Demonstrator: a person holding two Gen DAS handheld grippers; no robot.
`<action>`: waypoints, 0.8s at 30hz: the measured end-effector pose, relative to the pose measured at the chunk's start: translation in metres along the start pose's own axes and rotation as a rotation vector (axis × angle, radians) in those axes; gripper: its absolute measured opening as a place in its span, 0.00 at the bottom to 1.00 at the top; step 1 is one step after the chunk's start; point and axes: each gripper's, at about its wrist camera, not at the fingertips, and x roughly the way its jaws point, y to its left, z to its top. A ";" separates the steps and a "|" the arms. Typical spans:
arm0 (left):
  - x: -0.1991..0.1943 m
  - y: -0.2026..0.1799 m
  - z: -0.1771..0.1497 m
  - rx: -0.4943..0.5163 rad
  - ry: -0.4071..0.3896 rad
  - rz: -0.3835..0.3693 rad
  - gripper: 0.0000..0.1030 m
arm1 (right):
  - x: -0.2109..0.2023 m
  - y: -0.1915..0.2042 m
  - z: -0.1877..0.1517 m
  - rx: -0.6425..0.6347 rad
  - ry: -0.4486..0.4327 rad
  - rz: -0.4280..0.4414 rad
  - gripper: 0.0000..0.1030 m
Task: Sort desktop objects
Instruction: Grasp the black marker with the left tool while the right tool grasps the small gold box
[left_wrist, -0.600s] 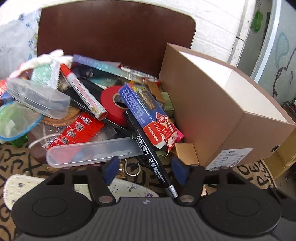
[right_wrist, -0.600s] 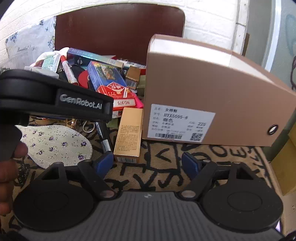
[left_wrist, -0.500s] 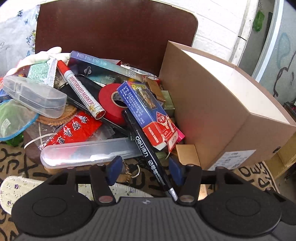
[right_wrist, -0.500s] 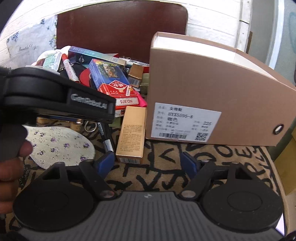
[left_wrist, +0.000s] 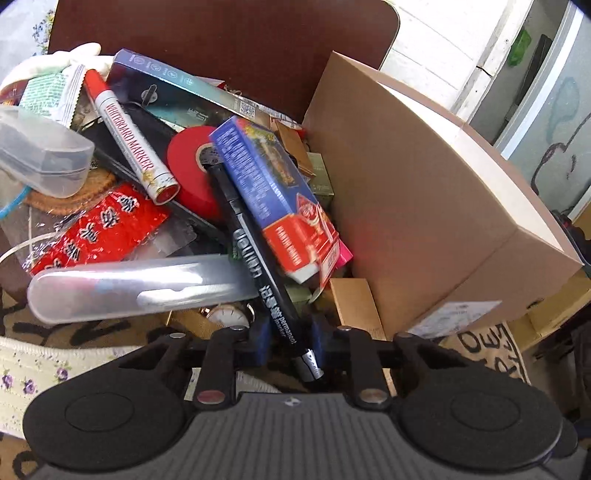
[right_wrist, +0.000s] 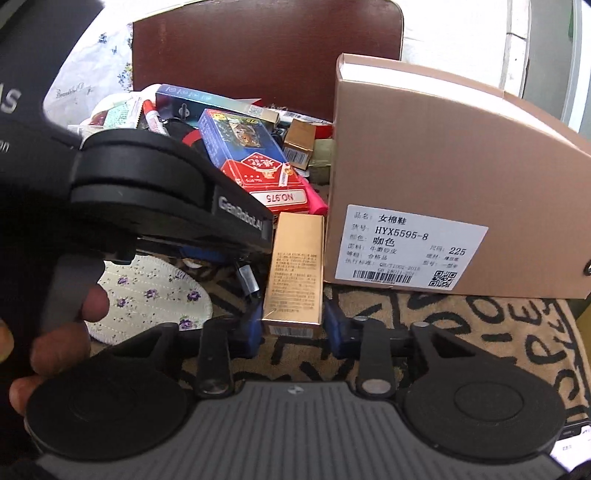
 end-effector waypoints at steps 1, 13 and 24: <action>-0.003 0.001 -0.001 -0.001 0.003 -0.005 0.18 | -0.001 -0.001 0.000 0.004 0.001 0.007 0.29; -0.022 -0.002 -0.022 0.106 0.056 0.011 0.13 | -0.012 0.014 -0.014 -0.025 0.052 0.074 0.30; -0.008 -0.004 -0.017 0.151 0.056 0.038 0.13 | 0.007 0.015 -0.015 -0.052 0.041 0.064 0.32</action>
